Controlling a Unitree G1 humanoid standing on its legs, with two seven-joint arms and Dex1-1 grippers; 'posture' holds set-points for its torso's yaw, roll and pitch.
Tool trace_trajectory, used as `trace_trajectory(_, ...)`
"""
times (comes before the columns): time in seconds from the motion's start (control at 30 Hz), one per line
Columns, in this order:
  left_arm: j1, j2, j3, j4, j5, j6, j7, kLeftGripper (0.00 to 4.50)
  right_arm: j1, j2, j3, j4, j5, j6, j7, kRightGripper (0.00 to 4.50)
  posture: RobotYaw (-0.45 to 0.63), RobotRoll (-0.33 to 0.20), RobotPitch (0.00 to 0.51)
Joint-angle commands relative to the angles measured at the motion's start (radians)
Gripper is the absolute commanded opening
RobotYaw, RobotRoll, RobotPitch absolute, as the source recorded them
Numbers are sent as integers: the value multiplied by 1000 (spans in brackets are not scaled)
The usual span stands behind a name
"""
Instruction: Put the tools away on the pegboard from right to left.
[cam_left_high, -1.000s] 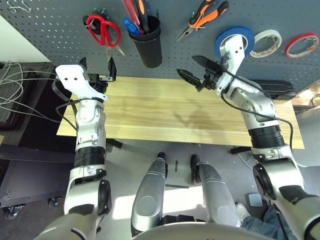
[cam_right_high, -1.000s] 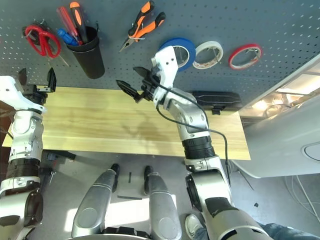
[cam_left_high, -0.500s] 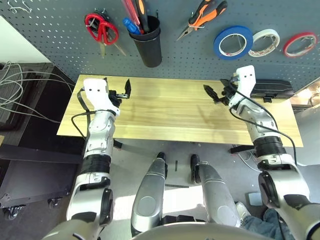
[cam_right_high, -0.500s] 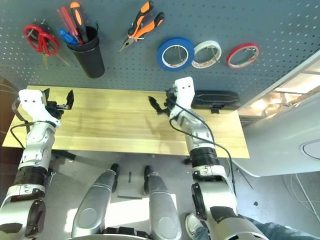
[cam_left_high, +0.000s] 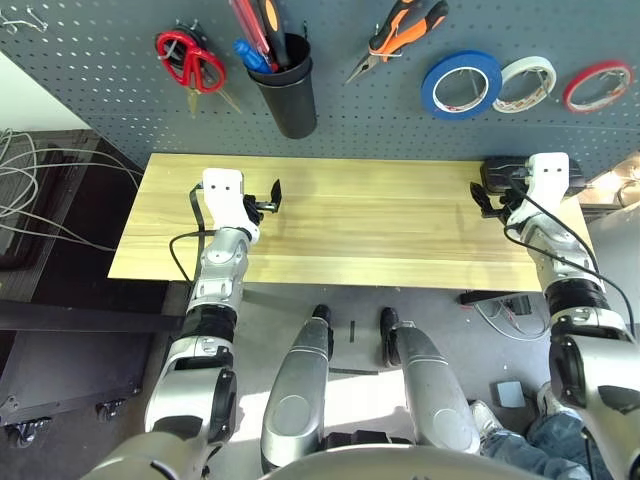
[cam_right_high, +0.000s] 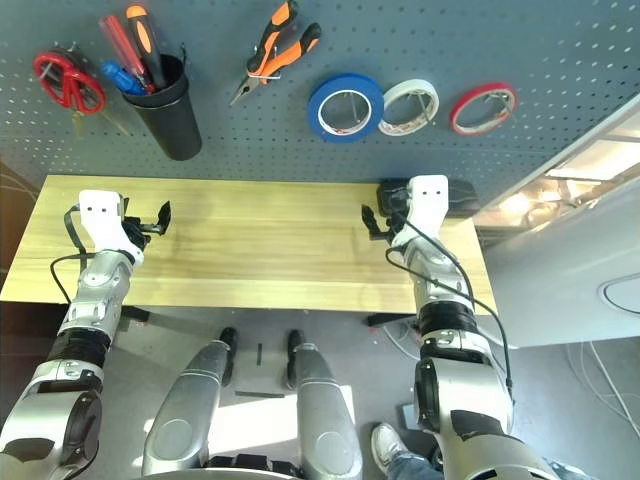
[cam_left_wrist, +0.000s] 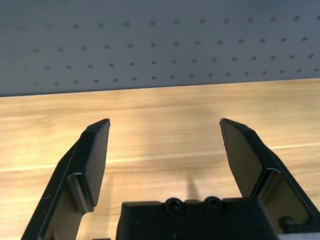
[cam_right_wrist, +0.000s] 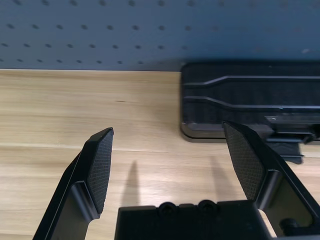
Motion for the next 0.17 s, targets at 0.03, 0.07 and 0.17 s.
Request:
trace_trajectory(0.03, 20, -6, -8, 24, 15, 17, 11, 4481, 4, -18, -10, 69, -9, -23, 19, 4500, 53, 0, 373)
trace_trajectory(0.07, 22, -7, -11, 23, 16, 17, 10, 4481, 2, -18, -10, 75, -8, -27, 20, 4500, 53, 0, 372)
trace_trajectory(0.17, 23, -12, -15, 24, 19, 17, 12, 4481, 1, -15, -9, 82, -7, -33, 29, 4500, 51, 0, 369)
